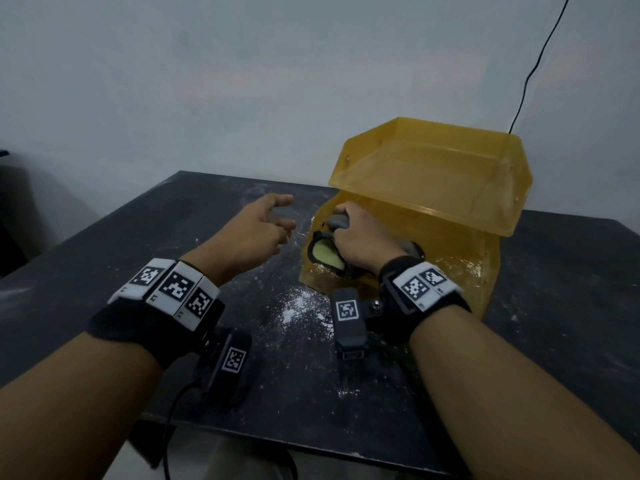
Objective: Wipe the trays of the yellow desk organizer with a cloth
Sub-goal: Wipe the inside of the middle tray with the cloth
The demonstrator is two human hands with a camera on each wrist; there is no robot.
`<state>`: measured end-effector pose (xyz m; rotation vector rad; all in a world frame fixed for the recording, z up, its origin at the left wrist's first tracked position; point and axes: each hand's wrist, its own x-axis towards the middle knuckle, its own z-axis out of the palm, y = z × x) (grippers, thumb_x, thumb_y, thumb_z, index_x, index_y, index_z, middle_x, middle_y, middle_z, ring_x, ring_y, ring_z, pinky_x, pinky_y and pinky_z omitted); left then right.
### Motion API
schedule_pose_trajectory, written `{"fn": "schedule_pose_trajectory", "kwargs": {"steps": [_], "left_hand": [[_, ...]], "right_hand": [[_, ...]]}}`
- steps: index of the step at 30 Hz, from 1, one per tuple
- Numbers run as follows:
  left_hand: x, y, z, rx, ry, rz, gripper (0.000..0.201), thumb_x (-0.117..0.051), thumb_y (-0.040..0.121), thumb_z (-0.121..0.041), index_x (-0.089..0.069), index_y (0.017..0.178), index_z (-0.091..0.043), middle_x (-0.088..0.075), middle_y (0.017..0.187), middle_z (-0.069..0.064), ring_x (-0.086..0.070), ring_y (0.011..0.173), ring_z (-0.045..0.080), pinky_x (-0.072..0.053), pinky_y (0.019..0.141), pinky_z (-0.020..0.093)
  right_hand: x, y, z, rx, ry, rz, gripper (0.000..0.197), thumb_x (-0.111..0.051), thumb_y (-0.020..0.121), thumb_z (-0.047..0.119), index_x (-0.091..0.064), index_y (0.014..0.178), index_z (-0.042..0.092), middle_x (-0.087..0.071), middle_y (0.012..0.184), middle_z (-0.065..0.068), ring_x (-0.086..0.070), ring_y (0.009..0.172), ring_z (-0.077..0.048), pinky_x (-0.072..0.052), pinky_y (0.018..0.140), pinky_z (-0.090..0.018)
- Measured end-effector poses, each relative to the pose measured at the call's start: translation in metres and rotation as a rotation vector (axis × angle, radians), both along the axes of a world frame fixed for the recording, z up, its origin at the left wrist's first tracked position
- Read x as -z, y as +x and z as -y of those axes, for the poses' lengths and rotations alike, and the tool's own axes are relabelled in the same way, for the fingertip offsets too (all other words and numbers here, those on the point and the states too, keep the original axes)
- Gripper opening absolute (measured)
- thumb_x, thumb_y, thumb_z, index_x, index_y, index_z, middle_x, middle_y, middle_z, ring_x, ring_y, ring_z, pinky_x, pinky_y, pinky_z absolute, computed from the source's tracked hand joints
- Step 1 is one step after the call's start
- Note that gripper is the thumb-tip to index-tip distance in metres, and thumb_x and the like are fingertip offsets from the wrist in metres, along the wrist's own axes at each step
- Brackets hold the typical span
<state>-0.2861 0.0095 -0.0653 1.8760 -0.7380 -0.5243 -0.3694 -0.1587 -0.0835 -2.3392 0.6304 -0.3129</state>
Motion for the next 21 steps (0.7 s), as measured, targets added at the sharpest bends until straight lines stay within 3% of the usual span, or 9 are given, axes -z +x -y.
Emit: {"fn": "schedule_pose_trajectory", "kwargs": {"steps": [3,6,9,11,13,15,17,21], "left_hand": [[0.0,0.001,0.001,0.005,0.001,0.0,0.064,-0.049,0.091,0.011,-0.039,0.144,-0.022,-0.061,0.126,0.014,-0.06,0.115,0.028,-0.048,0.098,0.051],[0.002,-0.002,0.007,0.015,-0.013,-0.012,0.064,-0.048,0.091,0.012,-0.039,0.145,-0.021,-0.06,0.127,0.014,-0.061,0.113,0.023,-0.05,0.096,0.048],[0.002,-0.007,0.011,0.042,-0.035,-0.03,0.064,-0.046,0.091,0.013,-0.038,0.145,-0.02,-0.062,0.126,0.012,-0.061,0.113,0.021,-0.051,0.095,0.046],[0.002,-0.007,0.01,0.058,-0.042,-0.031,0.064,-0.045,0.092,0.013,-0.036,0.146,-0.019,-0.064,0.125,0.012,-0.063,0.113,0.022,-0.05,0.095,0.047],[0.003,-0.006,0.007,0.053,-0.043,-0.029,0.064,-0.045,0.093,0.013,-0.036,0.146,-0.02,-0.065,0.124,0.012,-0.062,0.115,0.023,-0.051,0.097,0.046],[0.003,-0.005,0.003,0.041,-0.044,-0.033,0.063,-0.046,0.093,0.012,-0.036,0.146,-0.021,-0.065,0.123,0.012,-0.062,0.115,0.022,-0.052,0.094,0.043],[0.004,-0.003,0.0,0.039,-0.045,-0.039,0.063,-0.048,0.093,0.011,-0.037,0.146,-0.022,-0.065,0.122,0.013,-0.063,0.114,0.022,-0.053,0.092,0.04],[0.004,-0.003,-0.001,0.019,-0.052,-0.037,0.062,-0.052,0.092,0.009,-0.038,0.144,-0.021,-0.067,0.119,0.011,-0.066,0.108,0.02,-0.057,0.086,0.039]], "right_hand": [[0.003,-0.012,-0.005,-0.051,-0.091,0.057,0.032,-0.046,0.096,0.009,-0.054,0.124,0.023,-0.062,0.117,-0.004,-0.058,0.095,-0.023,-0.05,0.081,-0.039],[0.008,-0.035,-0.01,-0.192,-0.091,0.143,0.033,-0.049,0.092,0.005,-0.066,0.111,0.025,-0.068,0.106,0.002,-0.062,0.092,-0.021,-0.053,0.079,-0.04],[0.006,-0.051,-0.009,-0.3,0.031,0.197,0.042,-0.053,0.087,-0.002,-0.077,0.096,0.032,-0.076,0.094,0.002,-0.065,0.075,-0.02,-0.05,0.062,-0.035],[0.002,-0.047,-0.003,-0.178,0.156,0.275,0.045,-0.051,0.087,-0.007,-0.077,0.1,0.027,-0.074,0.096,0.001,-0.063,0.078,-0.016,-0.049,0.062,-0.029],[0.003,-0.033,0.005,-0.022,0.176,0.272,0.044,-0.045,0.09,-0.006,-0.069,0.117,0.021,-0.069,0.107,0.003,-0.063,0.096,-0.016,-0.051,0.073,-0.026],[0.005,-0.016,0.007,0.022,0.096,0.144,0.05,-0.044,0.092,0.001,-0.054,0.138,0.019,-0.061,0.131,-0.003,-0.057,0.117,-0.023,-0.05,0.09,-0.033],[0.007,-0.004,0.007,-0.005,-0.019,0.026,0.056,-0.045,0.093,0.009,-0.042,0.149,0.018,-0.051,0.146,-0.006,-0.05,0.13,-0.028,-0.044,0.104,-0.038],[0.004,-0.022,0.004,-0.124,-0.1,0.051,0.044,-0.049,0.094,0.01,-0.058,0.134,0.025,-0.063,0.128,0.0,-0.06,0.11,-0.019,-0.051,0.091,-0.036]]}}
